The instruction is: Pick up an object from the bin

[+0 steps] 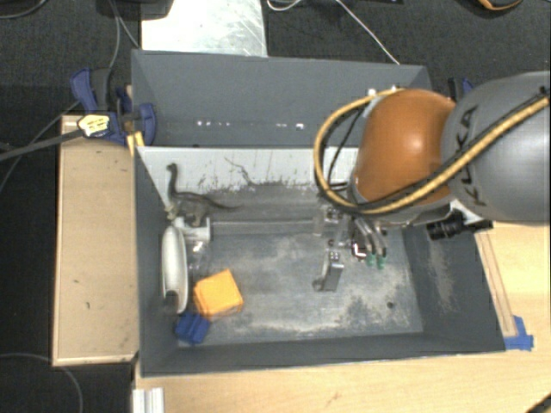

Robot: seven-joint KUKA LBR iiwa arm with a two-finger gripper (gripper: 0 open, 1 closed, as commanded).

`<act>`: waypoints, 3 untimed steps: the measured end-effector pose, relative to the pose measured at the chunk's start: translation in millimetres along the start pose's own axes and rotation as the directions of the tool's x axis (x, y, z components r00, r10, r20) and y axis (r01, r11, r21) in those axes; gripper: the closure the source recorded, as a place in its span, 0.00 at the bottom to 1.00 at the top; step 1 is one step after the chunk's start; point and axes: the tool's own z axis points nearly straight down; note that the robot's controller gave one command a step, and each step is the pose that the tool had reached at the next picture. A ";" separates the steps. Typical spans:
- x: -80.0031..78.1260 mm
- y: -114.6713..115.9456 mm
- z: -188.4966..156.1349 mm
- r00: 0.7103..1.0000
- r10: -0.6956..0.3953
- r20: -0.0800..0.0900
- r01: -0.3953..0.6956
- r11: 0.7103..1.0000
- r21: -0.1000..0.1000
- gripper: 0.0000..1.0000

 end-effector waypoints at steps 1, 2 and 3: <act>-7.7 48.8 16.6 0.993 -0.122 0.005 0.122 0.993 0.000 0.00; 24.4 93.4 45.2 1.000 -0.030 -0.001 0.030 1.000 -0.001 0.00; -30.3 113.9 60.5 0.996 -0.087 0.011 0.087 0.996 -0.002 0.00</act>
Offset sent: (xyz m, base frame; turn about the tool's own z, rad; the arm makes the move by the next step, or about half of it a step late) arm -0.0097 0.0928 -0.0441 -0.0259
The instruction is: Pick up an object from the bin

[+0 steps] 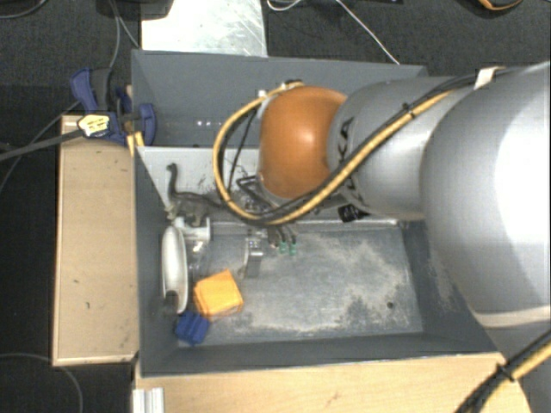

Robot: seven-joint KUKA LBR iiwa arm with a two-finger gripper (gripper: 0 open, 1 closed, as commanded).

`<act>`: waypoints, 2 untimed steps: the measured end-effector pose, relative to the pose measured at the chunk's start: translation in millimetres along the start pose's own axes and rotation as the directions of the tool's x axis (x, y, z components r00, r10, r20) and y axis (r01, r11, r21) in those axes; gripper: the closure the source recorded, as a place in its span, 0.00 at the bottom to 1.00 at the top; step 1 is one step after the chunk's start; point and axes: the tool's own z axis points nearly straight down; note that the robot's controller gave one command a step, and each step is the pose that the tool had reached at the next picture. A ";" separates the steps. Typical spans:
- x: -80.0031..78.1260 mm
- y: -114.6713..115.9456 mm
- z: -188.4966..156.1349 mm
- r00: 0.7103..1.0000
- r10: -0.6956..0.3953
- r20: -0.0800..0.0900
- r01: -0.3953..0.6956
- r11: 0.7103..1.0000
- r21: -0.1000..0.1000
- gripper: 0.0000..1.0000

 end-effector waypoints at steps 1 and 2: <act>46.5 35.0 24.6 0.972 -0.234 -0.008 0.234 0.972 -0.002 0.00; 48.4 57.5 42.0 0.979 -0.203 -0.019 0.204 0.979 0.009 0.00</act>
Offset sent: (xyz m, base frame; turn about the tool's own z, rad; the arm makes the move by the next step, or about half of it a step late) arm -0.0426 0.0631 -0.0420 -0.1997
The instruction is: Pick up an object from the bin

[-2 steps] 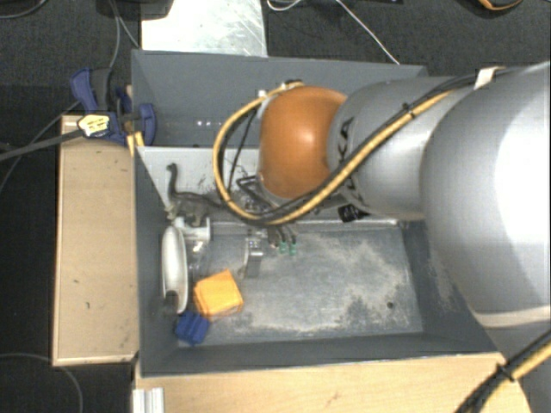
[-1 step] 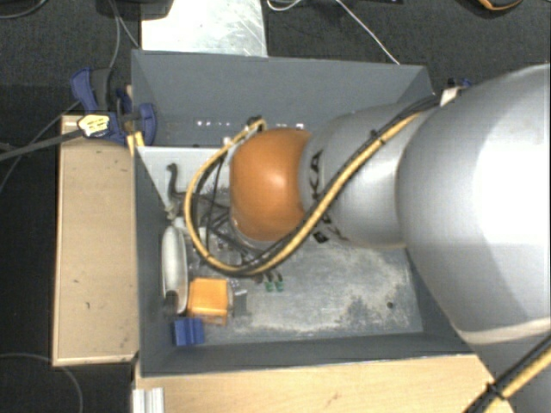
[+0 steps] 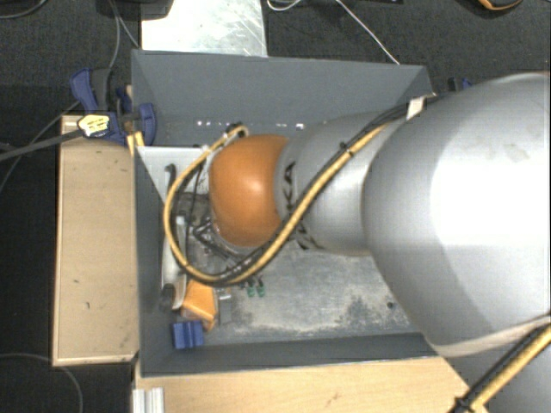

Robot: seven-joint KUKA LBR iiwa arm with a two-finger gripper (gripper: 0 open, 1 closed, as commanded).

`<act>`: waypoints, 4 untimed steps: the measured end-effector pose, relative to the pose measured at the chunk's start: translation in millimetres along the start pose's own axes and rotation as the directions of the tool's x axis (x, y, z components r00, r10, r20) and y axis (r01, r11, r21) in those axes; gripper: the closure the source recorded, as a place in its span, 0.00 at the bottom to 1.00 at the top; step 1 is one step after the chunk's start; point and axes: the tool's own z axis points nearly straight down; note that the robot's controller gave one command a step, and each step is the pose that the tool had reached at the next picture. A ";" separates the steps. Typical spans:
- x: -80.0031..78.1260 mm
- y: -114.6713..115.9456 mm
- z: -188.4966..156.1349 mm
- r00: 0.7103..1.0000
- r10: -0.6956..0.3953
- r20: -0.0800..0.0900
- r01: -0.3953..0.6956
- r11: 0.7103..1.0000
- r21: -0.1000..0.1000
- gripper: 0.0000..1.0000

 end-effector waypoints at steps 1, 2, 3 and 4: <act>3.6 6.7 14.3 0.969 -0.245 0.017 0.245 0.970 0.002 0.00; -18.8 3.5 12.9 0.911 -0.413 0.002 0.413 0.910 0.026 1.00; -18.8 3.6 12.9 0.911 -0.412 0.002 0.412 0.911 0.026 1.00; -22.5 3.1 12.6 0.889 -0.458 -0.001 0.457 0.889 0.035 1.00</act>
Offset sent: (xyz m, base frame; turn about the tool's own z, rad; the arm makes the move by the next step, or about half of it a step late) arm 0.0064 0.0213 -0.0217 -0.4441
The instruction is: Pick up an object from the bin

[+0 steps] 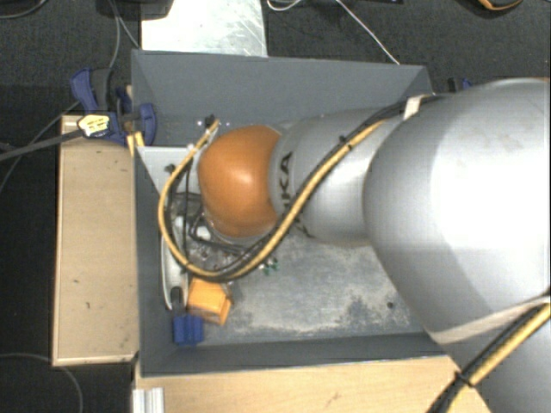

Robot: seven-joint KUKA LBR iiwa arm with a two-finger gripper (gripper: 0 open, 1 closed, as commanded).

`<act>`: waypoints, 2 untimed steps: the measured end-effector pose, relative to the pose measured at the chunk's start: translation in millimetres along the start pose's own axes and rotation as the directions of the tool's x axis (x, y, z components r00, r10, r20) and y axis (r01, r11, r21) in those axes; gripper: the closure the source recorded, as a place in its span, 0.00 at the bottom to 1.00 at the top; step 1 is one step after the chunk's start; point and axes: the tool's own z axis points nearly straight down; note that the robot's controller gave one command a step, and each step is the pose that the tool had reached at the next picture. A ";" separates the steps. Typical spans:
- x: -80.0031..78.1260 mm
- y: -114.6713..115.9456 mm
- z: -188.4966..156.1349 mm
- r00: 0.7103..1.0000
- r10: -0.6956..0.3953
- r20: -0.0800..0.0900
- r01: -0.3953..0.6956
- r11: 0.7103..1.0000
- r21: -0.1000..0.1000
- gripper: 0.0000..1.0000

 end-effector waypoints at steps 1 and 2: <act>-0.7 -0.1 0.0 1.000 0.012 -0.003 -0.012 1.000 -0.002 1.00; 1.3 10.1 -4.1 0.960 -0.279 0.004 0.279 0.960 0.011 1.00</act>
Offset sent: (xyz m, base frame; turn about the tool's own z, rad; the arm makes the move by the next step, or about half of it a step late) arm -0.0125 0.0112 -0.0003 -0.2885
